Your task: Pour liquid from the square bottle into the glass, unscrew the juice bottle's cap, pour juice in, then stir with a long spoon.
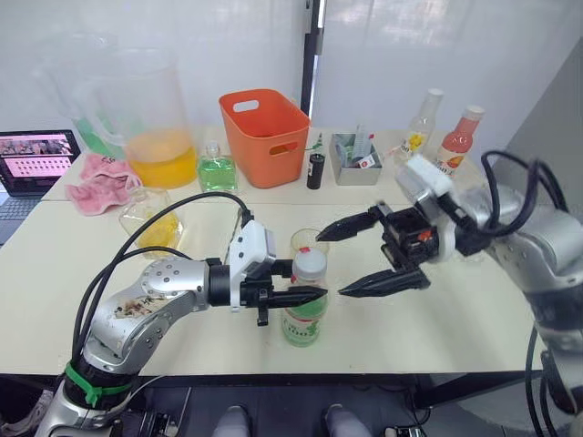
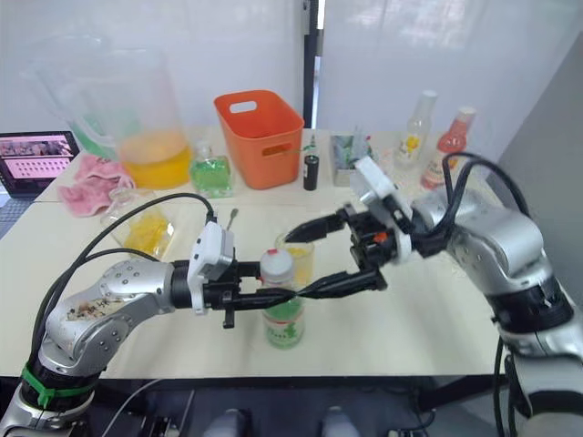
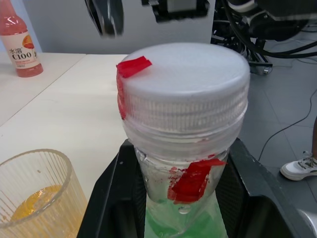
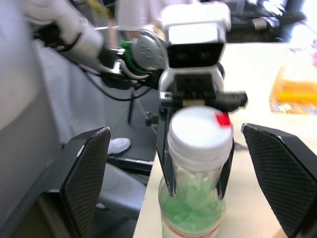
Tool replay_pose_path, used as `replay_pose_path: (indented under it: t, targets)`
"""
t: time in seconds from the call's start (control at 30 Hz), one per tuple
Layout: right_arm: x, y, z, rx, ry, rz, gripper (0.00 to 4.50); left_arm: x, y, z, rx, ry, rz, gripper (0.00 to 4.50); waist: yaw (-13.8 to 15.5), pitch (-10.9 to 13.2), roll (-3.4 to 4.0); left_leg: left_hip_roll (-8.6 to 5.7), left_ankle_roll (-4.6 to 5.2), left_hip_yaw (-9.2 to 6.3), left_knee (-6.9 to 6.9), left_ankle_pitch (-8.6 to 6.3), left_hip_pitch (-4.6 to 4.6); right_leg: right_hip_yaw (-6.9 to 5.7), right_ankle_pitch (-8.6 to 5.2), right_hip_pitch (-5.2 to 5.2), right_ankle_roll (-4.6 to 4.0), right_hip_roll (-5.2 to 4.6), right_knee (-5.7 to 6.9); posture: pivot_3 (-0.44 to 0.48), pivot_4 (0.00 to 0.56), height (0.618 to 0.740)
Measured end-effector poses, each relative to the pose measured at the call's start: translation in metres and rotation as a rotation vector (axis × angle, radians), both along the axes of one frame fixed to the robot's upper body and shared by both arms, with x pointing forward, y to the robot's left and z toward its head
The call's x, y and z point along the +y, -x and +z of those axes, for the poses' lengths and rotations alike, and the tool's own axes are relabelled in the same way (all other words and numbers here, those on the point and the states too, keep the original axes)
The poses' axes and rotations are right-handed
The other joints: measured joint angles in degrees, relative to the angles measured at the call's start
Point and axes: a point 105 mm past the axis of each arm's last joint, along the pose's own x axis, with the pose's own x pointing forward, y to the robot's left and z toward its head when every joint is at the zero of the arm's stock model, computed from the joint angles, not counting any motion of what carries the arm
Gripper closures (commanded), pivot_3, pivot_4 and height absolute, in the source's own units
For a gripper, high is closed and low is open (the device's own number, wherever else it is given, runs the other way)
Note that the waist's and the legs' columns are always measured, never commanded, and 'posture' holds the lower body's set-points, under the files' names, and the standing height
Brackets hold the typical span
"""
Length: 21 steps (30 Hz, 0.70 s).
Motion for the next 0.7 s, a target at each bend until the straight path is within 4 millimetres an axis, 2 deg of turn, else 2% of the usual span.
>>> replay_pose_path:
  t: [0.1, 0.27, 0.53, 0.63, 0.7]
  targets:
    - [0.004, 0.002, 0.004, -0.025, -0.043, -0.136, 0.04, 0.0, -0.002, -0.001, 0.006, 0.009, -0.002, 3.09, 0.1, 0.0, -0.01, 0.0, 0.0, -0.02, 0.05, 0.0, 0.04, -0.01, -0.06, 0.08, -0.1, 0.0, -0.02, 0.0, 0.15, 0.74]
    - [0.011, 0.005, -0.005, 0.013, -0.065, -0.319, 0.04, 0.001, -0.004, -0.001, 0.013, 0.021, -0.02, 3.09, 0.2, 0.0, -0.01, -0.02, 0.0, -0.01, 0.07, 0.0, 0.01, 0.01, -0.05, 0.09, -0.1, -0.03, -0.1, 0.0, 0.15, 0.74]
    - [0.019, 0.003, -0.009, 0.027, -0.059, -0.443, 0.04, -0.003, -0.008, -0.001, 0.021, 0.025, -0.043, 3.09, 0.3, 0.0, -0.01, -0.02, 0.0, -0.01, 0.07, 0.0, -0.01, 0.01, -0.04, 0.14, -0.1, -0.04, -0.18, 0.0, 0.15, 0.74]
    - [0.019, 0.002, -0.01, 0.035, -0.062, -0.465, 0.84, -0.004, -0.008, -0.001, 0.018, 0.022, -0.048, 3.09, 0.4, 0.0, -0.01, -0.03, 0.0, -0.01, 0.07, 0.0, -0.02, 0.01, -0.04, 0.15, -0.09, -0.05, -0.19, 0.0, 0.15, 0.74]
    - [0.021, 0.004, -0.011, 0.048, -0.06, -0.456, 1.56, -0.004, -0.009, -0.001, 0.017, 0.021, -0.05, 3.09, 0.4, 0.0, -0.01, -0.03, 0.01, -0.01, 0.06, 0.0, -0.01, 0.01, -0.04, 0.15, -0.09, -0.05, -0.19, 0.0, 0.15, 0.74]
